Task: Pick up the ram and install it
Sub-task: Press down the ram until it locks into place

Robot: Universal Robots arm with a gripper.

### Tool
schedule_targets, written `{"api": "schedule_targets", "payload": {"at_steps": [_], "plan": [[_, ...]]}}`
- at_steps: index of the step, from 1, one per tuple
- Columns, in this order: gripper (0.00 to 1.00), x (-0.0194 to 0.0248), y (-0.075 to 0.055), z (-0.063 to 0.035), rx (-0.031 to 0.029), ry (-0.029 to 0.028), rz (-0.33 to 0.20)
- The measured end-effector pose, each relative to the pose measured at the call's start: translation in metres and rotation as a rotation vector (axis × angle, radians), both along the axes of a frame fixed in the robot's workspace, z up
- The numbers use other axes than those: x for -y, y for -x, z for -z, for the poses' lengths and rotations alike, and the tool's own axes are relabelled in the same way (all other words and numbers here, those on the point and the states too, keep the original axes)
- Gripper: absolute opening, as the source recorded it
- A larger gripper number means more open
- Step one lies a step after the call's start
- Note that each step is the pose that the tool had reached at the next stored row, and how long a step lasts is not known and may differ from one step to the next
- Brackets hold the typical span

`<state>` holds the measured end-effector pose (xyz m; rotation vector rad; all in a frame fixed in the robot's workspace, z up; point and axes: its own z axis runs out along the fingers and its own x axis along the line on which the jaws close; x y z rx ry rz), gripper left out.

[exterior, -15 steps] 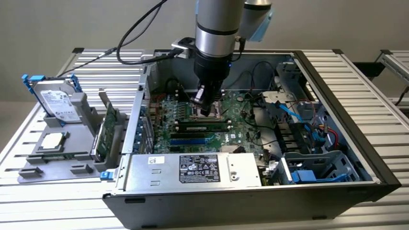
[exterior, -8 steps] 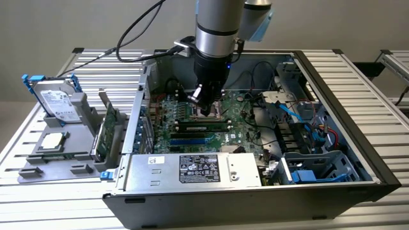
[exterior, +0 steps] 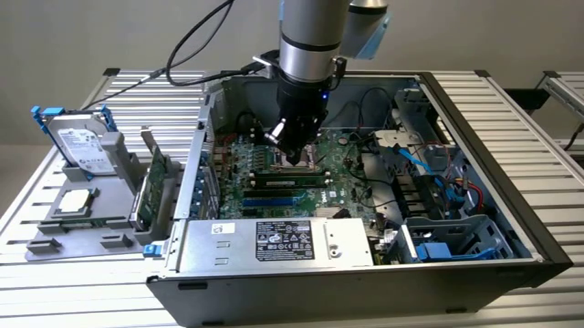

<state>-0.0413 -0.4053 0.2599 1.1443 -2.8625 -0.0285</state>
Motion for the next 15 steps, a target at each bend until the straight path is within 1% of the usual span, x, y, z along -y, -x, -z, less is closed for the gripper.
{"api": "schedule_targets", "payload": {"at_steps": [15], "plan": [[0.11,0.0000,0.0000,0.0018,0.0002,0.0003,0.232]]}}
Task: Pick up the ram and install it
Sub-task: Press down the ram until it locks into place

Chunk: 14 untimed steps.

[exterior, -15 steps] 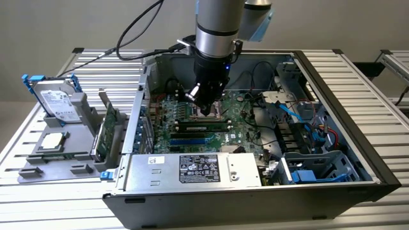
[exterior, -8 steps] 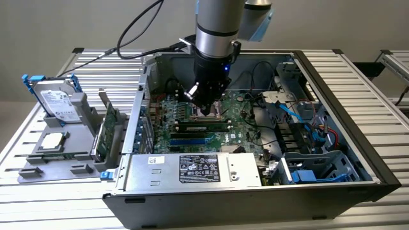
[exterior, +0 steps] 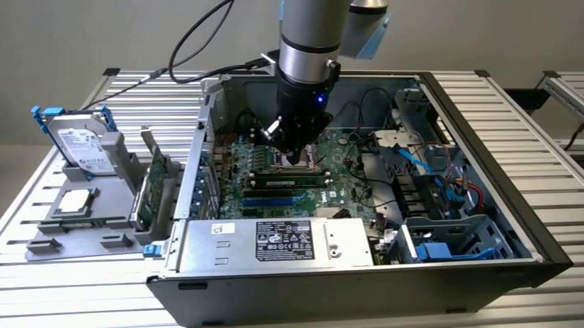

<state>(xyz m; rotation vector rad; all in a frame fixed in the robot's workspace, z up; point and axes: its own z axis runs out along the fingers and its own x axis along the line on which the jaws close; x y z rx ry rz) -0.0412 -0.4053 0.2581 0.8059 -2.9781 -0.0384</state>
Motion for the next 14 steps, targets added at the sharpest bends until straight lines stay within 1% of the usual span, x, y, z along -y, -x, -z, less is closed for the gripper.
{"api": "schedule_targets", "payload": {"at_steps": [14], "plan": [[0.11,0.0000,0.0000,0.0036,0.0010,0.0027,0.209]]}}
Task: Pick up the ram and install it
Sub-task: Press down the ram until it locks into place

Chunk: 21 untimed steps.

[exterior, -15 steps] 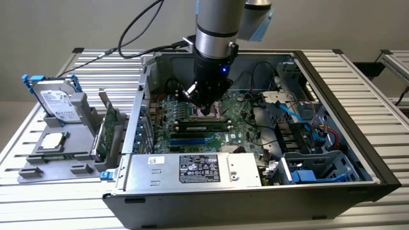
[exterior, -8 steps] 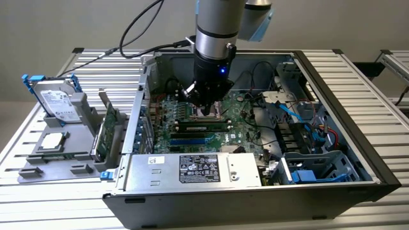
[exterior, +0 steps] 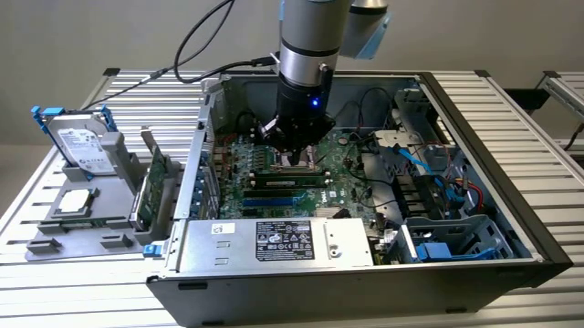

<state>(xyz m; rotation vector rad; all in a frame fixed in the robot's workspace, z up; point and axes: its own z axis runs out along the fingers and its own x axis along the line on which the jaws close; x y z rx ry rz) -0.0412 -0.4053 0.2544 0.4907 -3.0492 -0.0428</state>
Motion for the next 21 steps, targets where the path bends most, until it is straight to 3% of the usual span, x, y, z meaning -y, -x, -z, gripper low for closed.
{"api": "schedule_targets", "payload": {"at_steps": [21], "plan": [[0.11,0.0000,0.0000,0.0055,0.0090,0.0083,0.268]]}}
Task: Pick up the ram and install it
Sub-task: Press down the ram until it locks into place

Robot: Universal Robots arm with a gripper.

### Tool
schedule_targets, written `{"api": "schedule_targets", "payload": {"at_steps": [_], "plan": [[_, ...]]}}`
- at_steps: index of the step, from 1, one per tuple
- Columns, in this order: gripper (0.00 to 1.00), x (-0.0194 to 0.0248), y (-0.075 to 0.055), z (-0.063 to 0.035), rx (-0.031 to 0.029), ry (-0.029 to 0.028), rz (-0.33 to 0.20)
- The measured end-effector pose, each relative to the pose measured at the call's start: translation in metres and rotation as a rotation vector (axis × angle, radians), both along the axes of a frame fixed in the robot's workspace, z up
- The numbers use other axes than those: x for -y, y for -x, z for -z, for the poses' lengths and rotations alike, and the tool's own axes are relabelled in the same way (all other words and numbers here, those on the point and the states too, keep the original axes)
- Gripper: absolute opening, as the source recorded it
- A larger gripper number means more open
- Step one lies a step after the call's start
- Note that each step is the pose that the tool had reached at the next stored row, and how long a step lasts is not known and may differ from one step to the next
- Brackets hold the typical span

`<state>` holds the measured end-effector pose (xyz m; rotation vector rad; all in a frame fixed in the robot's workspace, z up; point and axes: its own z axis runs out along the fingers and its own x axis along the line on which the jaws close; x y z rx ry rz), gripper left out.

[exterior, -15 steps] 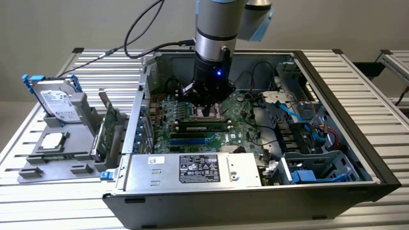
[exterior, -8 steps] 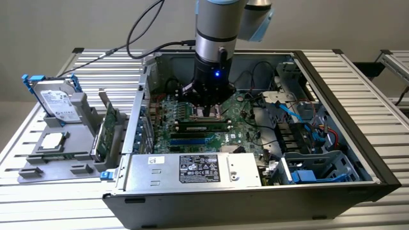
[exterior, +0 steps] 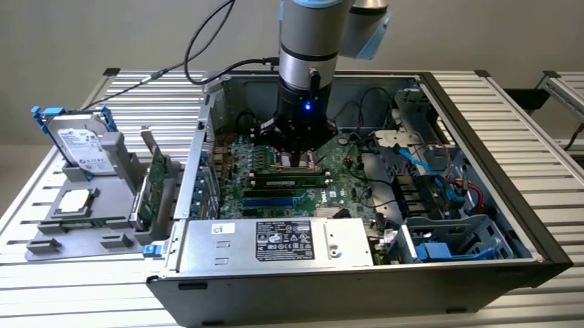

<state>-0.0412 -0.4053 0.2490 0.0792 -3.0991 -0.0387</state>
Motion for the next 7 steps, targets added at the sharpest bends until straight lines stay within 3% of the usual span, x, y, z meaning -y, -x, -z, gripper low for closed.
{"api": "schedule_targets", "payload": {"at_steps": [7], "plan": [[0.11,0.0000,0.0000,0.0000,0.0001,-0.0002,0.000]]}}
